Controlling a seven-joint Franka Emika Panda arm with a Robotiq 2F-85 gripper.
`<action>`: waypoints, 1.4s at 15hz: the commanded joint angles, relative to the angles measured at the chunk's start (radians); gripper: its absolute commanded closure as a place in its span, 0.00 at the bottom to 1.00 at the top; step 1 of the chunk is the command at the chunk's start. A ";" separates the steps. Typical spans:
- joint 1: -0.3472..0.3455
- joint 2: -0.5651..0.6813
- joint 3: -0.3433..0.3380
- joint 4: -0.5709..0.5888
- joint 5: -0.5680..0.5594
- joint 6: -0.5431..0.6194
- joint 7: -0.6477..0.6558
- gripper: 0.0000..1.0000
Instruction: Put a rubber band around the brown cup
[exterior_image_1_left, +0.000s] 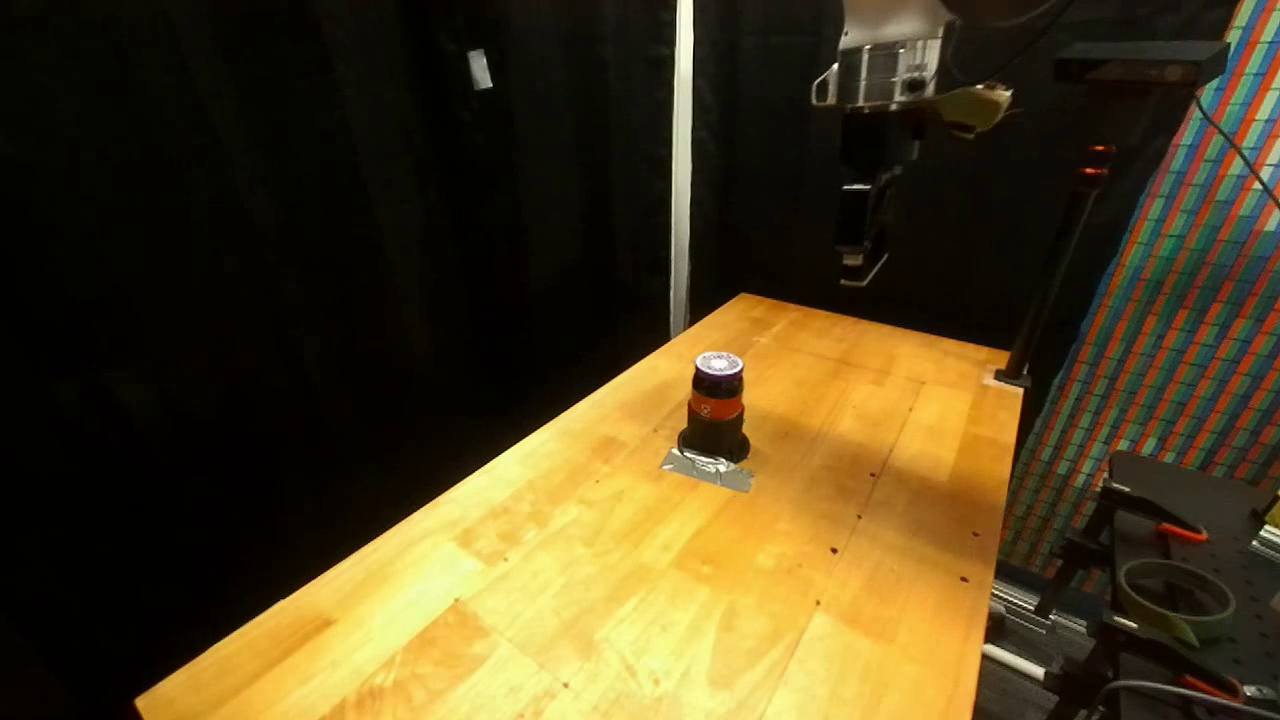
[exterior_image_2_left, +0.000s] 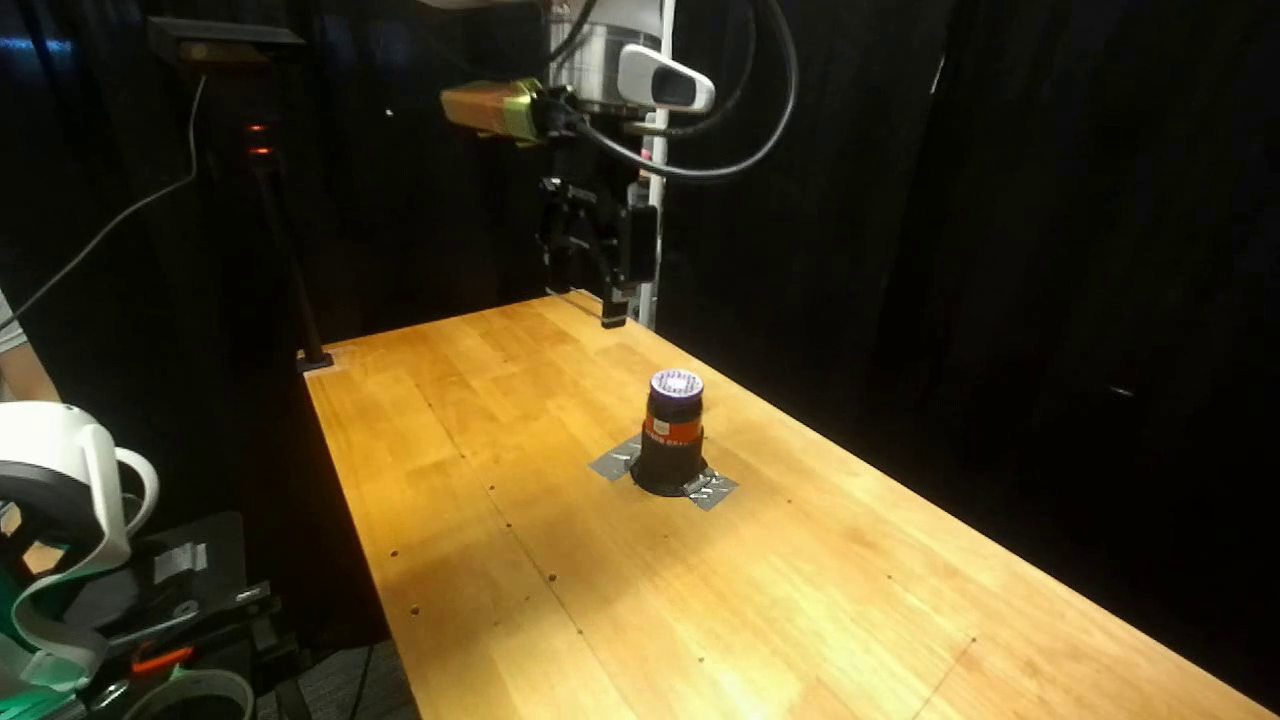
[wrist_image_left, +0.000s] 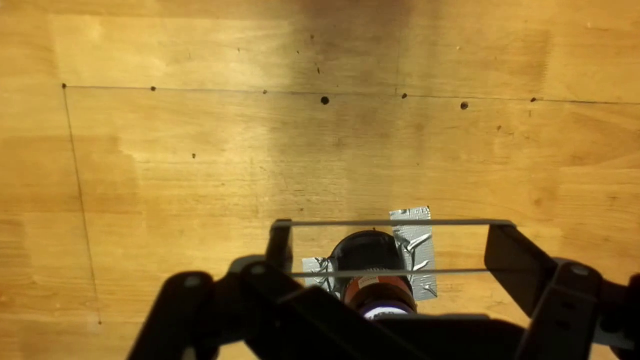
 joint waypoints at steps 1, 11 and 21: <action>0.036 0.160 0.002 0.133 -0.046 0.053 0.043 0.00; 0.074 0.382 -0.023 0.243 -0.060 0.359 0.075 0.00; 0.064 0.499 -0.030 0.326 -0.023 0.413 0.049 0.00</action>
